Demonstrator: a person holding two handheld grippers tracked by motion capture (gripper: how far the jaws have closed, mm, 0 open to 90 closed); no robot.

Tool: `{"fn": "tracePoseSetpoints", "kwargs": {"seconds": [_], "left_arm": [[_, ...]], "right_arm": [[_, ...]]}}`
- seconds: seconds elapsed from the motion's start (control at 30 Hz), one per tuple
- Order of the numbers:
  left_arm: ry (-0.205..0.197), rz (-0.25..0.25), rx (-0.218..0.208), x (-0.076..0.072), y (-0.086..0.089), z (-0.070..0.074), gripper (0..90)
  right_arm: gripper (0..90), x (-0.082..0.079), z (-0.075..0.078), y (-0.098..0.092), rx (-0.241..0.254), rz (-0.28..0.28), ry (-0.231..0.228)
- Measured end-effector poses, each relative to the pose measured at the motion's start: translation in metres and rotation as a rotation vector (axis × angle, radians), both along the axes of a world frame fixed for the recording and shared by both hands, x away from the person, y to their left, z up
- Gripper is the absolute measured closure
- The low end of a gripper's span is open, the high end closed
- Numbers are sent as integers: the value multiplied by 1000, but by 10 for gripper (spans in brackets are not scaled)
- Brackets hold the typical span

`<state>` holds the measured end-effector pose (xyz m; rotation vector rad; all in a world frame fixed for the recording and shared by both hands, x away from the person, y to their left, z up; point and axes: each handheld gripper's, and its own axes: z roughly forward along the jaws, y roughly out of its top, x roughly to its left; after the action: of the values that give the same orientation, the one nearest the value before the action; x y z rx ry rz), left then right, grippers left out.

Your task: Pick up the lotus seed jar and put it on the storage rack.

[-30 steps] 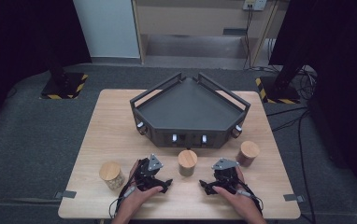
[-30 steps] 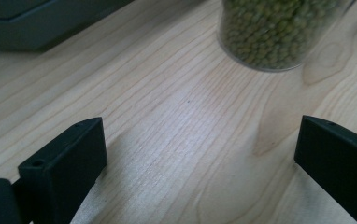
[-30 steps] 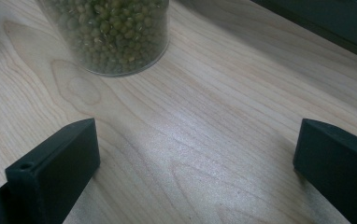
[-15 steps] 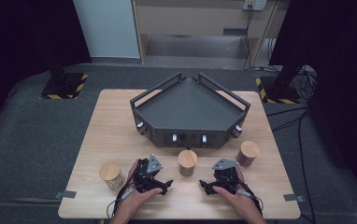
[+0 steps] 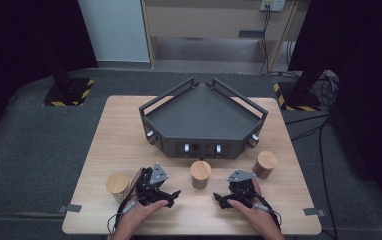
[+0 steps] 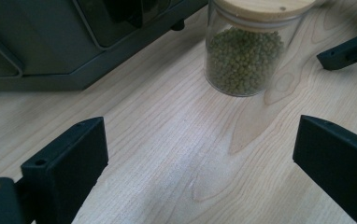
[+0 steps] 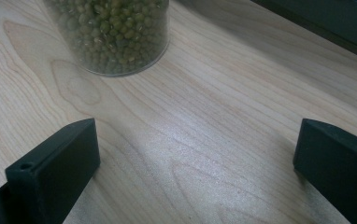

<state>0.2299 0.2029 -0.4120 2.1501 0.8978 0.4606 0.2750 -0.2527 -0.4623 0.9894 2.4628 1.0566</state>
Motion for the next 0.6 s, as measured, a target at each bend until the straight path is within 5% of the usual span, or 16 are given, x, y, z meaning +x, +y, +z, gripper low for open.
{"fn": "tracePoseSetpoints", "kwargs": {"seconds": [0.6], "left_arm": [[-9,-25,18,-3,2,13,22]], "right_arm": [[6,0,0,0,0,0,0]]}}
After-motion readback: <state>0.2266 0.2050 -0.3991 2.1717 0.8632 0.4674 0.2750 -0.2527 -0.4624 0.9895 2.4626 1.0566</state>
